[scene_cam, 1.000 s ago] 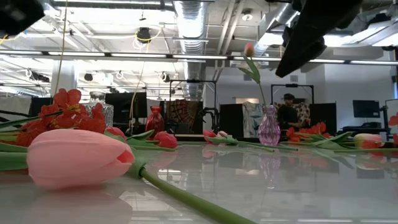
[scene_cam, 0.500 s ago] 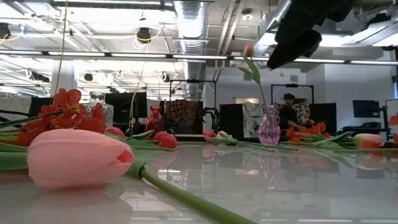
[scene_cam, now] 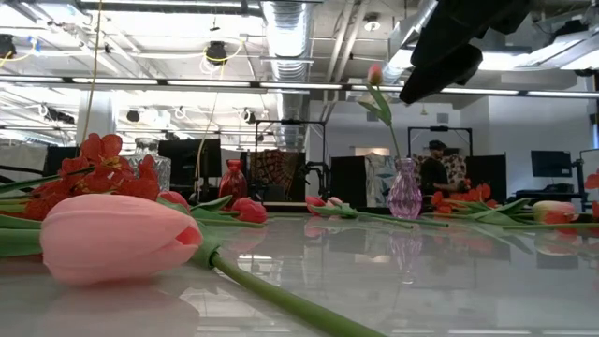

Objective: Sort flowers into vase by color
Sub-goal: Put the pink tulip into the purple vase

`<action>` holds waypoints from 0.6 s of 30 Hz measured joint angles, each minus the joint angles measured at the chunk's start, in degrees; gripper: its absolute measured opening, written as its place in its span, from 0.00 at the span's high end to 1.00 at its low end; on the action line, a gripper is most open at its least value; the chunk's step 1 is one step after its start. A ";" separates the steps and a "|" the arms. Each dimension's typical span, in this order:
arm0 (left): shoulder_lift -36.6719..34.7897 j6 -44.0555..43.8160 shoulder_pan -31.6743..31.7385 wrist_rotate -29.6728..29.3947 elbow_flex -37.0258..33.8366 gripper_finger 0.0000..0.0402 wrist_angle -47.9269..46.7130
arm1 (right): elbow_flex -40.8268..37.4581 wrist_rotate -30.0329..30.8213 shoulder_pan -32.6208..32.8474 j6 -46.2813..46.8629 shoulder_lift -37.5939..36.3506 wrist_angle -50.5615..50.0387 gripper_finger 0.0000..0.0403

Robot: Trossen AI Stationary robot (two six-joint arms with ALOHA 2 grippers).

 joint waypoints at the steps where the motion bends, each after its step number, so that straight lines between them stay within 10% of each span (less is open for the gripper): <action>1: -0.07 -0.08 0.04 0.05 -0.49 0.57 0.66 | 0.00 0.00 0.00 0.00 0.00 0.00 0.34; 18: -0.99 1.37 0.13 0.63 -1.69 0.96 2.96 | 0.00 -0.02 -1.79 -0.60 0.02 -0.20 0.34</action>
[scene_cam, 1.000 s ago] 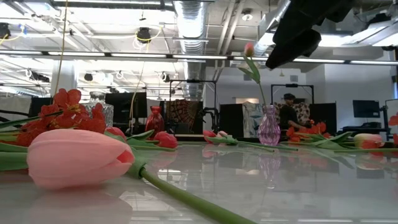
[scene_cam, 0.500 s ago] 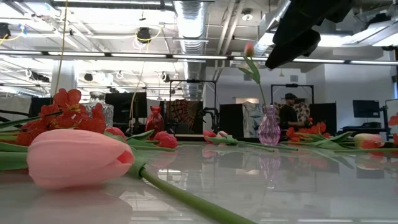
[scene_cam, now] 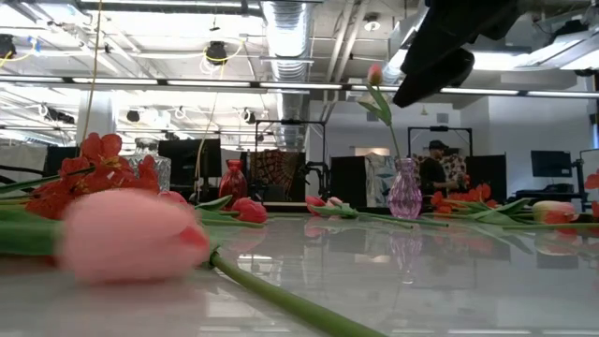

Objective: Sort flowers into vase by color
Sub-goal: Put the pink tulip into the purple vase

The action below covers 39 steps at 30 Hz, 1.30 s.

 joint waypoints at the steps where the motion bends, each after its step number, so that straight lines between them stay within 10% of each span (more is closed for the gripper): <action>1: -0.41 0.11 -0.05 0.37 0.00 0.98 0.47 | 0.00 -0.07 -0.26 0.01 0.00 0.00 0.34; 12: -15.24 7.39 -0.09 -10.17 0.00 1.00 0.05 | 0.00 -0.62 -1.40 0.03 0.00 -0.84 0.34; 22: -28.04 31.38 3.18 -35.91 0.02 1.00 13.79 | -0.02 0.23 -1.76 -9.95 0.00 10.97 0.34; 39: -17.02 54.84 25.36 -17.03 0.07 1.00 52.94 | -0.02 -0.26 -6.62 -40.28 -0.02 53.25 0.34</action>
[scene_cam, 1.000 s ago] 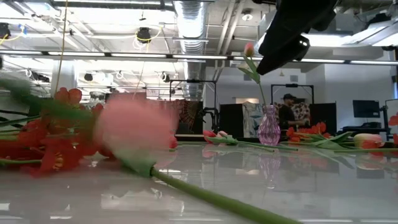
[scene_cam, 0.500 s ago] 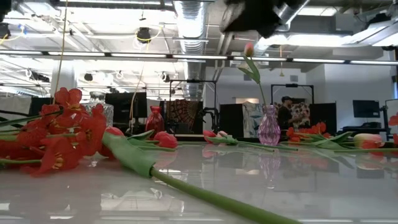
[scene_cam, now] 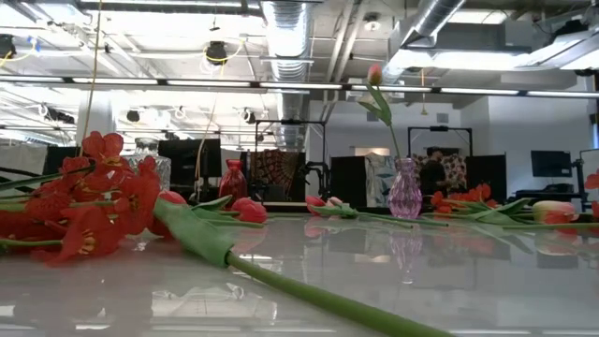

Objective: Sort flowers into vase by color
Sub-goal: Put the pink tulip into the purple vase

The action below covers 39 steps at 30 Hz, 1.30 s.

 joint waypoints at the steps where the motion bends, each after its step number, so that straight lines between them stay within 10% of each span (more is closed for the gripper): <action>1: 0.65 0.20 0.93 1.03 0.02 1.00 0.60 | 0.00 -0.07 -0.19 -0.18 0.00 0.46 0.34; 23: 4.76 -2.17 8.19 4.32 0.02 1.00 0.61 | 0.00 -3.39 -3.02 -0.05 0.00 2.63 0.37; 39: 4.74 -4.43 9.96 4.34 0.02 1.00 0.62 | 0.00 -3.32 -3.02 -0.13 0.00 2.95 0.91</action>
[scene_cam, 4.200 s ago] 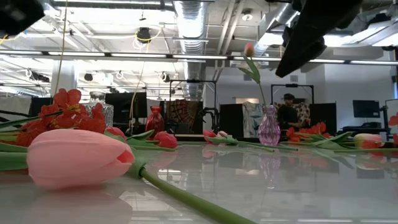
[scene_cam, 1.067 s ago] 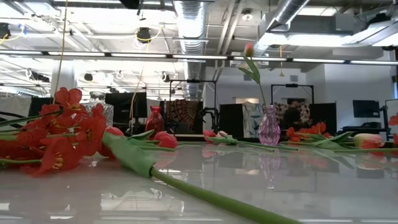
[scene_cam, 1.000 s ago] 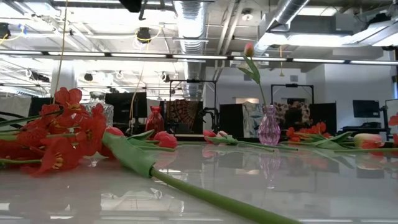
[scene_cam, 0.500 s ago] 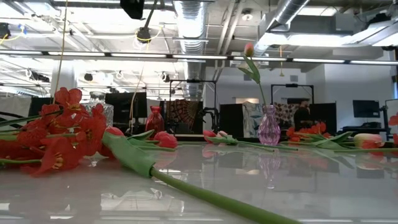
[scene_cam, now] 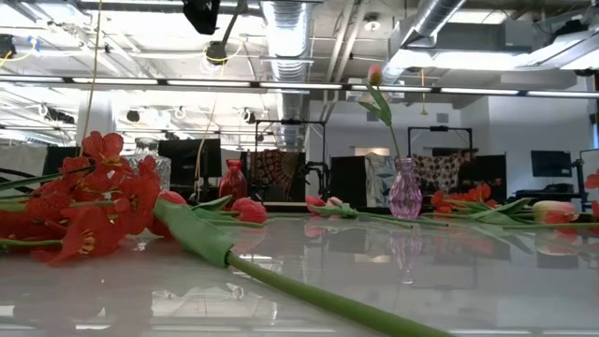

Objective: Sort flowers into vase by color
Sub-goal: Put the pink tulip into the purple vase

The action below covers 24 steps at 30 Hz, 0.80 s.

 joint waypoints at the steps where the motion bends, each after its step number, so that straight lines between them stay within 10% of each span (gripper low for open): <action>1: 0.00 0.01 0.00 0.20 0.00 1.00 0.00 | 0.00 -0.01 0.00 -0.25 0.00 -0.02 0.93; 13: -0.09 4.26 0.00 0.95 0.00 0.70 -1.11 | 0.00 2.82 0.26 -0.34 -1.00 -2.85 0.91; 24: -4.42 -0.05 0.00 -7.05 0.04 0.39 -11.62 | 0.00 14.45 0.82 0.52 -13.93 -28.11 0.91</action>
